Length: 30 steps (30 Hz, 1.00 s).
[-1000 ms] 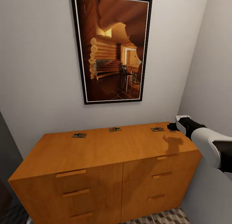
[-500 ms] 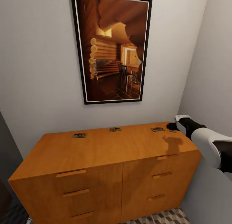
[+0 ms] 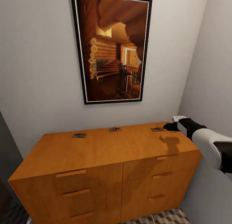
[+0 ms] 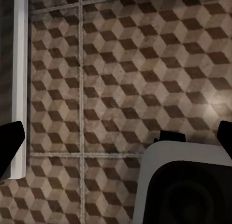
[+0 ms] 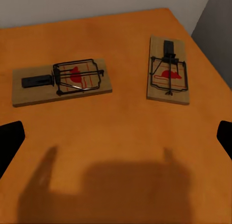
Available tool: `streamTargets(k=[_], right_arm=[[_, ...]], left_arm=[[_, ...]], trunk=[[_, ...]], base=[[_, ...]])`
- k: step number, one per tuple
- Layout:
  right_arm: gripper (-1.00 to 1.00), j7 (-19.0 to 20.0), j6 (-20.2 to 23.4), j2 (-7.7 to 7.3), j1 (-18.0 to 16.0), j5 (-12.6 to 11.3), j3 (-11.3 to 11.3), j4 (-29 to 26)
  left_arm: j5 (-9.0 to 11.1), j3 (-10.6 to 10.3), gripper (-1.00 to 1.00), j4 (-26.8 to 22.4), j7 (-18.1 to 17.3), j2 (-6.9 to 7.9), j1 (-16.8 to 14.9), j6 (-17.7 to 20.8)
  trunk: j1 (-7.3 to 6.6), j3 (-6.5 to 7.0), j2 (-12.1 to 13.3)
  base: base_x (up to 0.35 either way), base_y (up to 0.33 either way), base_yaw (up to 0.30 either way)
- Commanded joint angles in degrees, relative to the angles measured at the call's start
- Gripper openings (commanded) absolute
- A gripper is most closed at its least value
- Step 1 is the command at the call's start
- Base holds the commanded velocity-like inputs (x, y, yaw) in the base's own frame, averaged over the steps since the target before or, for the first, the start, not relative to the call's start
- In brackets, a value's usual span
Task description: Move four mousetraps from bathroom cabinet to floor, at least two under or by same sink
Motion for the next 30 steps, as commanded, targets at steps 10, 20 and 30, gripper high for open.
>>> streamTargets(k=[10,20,30], right_arm=[[1.0,1.85,0.25,-0.47,-0.01,-3.36,0.43,-0.11],[1.0,2.11,0.24,-1.09,0.04,-4.49,0.45,-0.1],[1.0,1.85,0.24,-1.7,0.37,-4.57,0.42,-0.1]], left_arm=[[0.05,0.1,1.0,0.23,0.0,-0.01,-0.1,-0.39],[0.05,0.1,1.0,0.23,0.0,-0.02,-0.1,-0.39],[0.05,0.1,1.0,0.23,0.0,-0.02,-0.1,-0.39]], trunk=[[0.0,-0.06,-0.04],[0.0,-0.06,-0.04],[0.0,-0.06,-0.04]], base=[[0.0,0.0,0.0],[0.0,0.0,0.0],[0.0,0.0,0.0]])
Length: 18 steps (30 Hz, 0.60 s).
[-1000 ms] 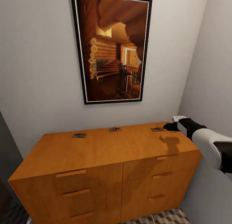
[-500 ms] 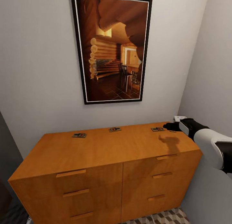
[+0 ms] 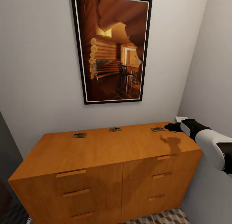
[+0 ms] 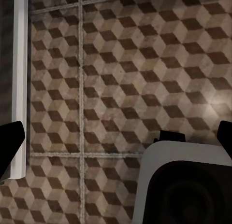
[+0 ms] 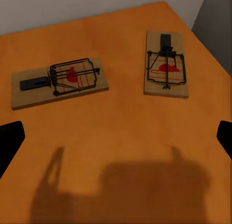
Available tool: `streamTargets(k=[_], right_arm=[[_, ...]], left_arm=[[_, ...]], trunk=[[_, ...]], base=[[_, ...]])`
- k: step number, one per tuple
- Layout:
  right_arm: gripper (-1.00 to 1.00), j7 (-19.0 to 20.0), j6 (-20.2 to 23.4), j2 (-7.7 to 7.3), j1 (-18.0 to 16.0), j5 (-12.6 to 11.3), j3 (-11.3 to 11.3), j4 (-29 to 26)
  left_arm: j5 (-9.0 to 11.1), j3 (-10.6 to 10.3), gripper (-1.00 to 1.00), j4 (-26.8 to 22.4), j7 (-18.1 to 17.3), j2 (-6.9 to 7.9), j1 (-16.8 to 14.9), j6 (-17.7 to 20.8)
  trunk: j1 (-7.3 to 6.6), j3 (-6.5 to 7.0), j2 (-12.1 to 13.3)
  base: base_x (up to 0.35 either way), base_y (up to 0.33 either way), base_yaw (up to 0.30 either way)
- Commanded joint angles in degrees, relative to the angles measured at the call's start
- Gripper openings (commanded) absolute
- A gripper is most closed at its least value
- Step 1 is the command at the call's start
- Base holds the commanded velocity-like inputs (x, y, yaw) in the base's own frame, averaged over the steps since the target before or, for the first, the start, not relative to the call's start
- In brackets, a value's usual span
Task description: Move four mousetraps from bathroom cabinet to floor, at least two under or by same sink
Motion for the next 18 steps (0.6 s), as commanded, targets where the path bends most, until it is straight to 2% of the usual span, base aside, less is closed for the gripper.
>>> streamTargets(k=[1,7,12,18], right_arm=[[1.0,0.09,0.32,-0.08,0.0,-0.42,0.45,-0.1],[1.0,-0.02,0.32,-0.35,0.03,-0.42,0.42,-0.11],[1.0,-0.06,0.32,-1.7,0.04,-0.42,0.41,-0.11],[1.0,-0.01,0.3,-2.35,0.04,-0.42,0.41,-0.11]], left_arm=[[0.05,0.1,1.0,0.23,0.0,0.0,-0.1,-0.39],[0.05,0.1,1.0,0.23,0.0,0.0,-0.1,-0.39],[0.05,0.1,1.0,0.23,0.0,0.0,-0.1,-0.39],[0.05,0.1,1.0,0.23,0.0,0.0,-0.1,-0.39]], trunk=[[0.0,-0.06,-0.04],[0.0,-0.06,-0.04],[0.0,-0.06,-0.04],[0.0,-0.06,-0.04]], base=[[0.0,0.0,0.0],[0.0,0.0,0.0],[0.0,0.0,0.0],[0.0,0.0,0.0]])
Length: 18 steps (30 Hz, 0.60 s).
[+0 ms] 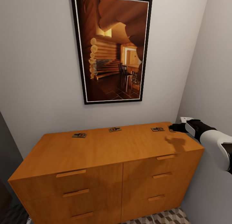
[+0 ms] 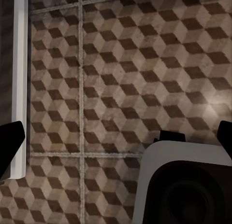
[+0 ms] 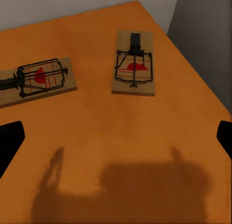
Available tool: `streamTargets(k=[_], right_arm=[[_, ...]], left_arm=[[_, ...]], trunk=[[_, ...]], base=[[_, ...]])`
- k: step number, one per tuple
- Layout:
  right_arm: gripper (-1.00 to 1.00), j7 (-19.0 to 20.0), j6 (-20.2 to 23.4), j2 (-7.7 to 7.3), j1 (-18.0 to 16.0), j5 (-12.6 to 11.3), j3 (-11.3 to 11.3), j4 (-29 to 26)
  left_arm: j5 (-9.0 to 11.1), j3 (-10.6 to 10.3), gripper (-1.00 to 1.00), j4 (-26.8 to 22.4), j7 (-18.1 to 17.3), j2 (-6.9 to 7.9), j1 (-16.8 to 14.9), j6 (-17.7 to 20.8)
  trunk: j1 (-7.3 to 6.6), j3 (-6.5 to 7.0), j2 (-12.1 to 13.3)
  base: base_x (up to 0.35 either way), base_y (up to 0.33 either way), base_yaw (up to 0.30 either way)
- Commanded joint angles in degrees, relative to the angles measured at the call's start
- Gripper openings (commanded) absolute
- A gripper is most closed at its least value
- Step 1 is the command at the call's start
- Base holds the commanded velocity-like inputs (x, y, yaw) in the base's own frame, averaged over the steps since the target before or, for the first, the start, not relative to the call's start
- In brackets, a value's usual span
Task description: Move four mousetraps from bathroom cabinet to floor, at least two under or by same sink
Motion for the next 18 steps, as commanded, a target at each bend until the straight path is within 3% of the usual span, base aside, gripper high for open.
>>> streamTargets(k=[1,18], right_arm=[[1.0,0.19,0.3,-0.14,-0.02,-0.42,0.46,-0.1],[1.0,0.42,-2.47,-0.84,0.06,-0.48,0.46,-0.01]], left_arm=[[0.05,0.1,1.0,0.23,0.0,0.0,-0.1,-0.39],[0.05,0.1,1.0,0.23,0.0,0.0,-0.1,-0.39]], trunk=[[0.0,-0.06,-0.04],[0.0,-0.06,-0.04]], base=[[0.0,0.0,0.0],[0.0,0.0,0.0]])
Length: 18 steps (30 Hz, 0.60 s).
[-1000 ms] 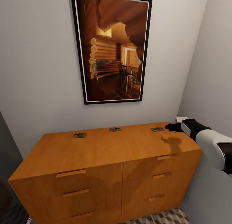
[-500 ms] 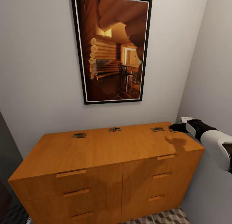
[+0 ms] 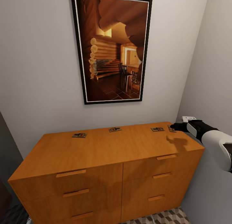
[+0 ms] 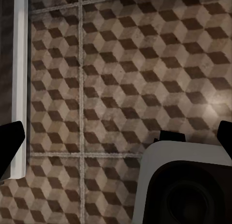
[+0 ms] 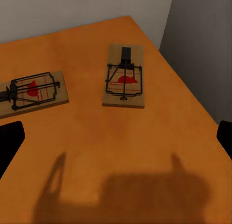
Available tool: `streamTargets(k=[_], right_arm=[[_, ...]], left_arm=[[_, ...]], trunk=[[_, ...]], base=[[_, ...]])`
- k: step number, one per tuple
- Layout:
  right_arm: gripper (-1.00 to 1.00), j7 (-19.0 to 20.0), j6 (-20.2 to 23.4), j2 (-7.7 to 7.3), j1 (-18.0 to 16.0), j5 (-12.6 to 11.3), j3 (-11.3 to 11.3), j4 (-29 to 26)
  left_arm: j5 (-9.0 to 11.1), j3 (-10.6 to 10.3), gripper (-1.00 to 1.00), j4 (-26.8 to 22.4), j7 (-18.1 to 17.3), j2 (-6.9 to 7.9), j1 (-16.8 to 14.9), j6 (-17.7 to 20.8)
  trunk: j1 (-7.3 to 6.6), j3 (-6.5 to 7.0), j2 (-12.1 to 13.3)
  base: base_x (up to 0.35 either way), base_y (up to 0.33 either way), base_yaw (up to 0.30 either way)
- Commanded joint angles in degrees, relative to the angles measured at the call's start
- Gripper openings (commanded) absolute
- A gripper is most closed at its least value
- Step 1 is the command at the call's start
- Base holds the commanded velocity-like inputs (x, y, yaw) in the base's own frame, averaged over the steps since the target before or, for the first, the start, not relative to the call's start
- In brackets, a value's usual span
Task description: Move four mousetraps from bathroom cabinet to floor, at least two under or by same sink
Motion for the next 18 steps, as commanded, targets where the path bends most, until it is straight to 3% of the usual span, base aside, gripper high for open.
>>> streamTargets(k=[1,11,18], right_arm=[[1.0,0.21,0.3,-0.04,-0.02,-0.43,0.48,-0.1],[1.0,0.3,0.23,-0.03,0.0,-1.36,0.52,-0.04],[1.0,-0.01,-0.46,-0.07,1.17,-6.03,0.51,-0.01]], left_arm=[[0.05,0.1,1.0,0.23,0.0,0.0,-0.1,-0.39],[0.05,0.1,1.0,0.25,0.0,0.0,-0.1,-0.39],[0.05,0.1,1.0,0.26,0.0,0.01,-0.11,-0.39]], trunk=[[0.0,-0.06,-0.04],[0.0,-0.06,-0.04],[0.0,-0.06,-0.04]], base=[[0.0,0.0,0.0],[0.0,0.0,0.0],[0.0,0.0,0.0]])
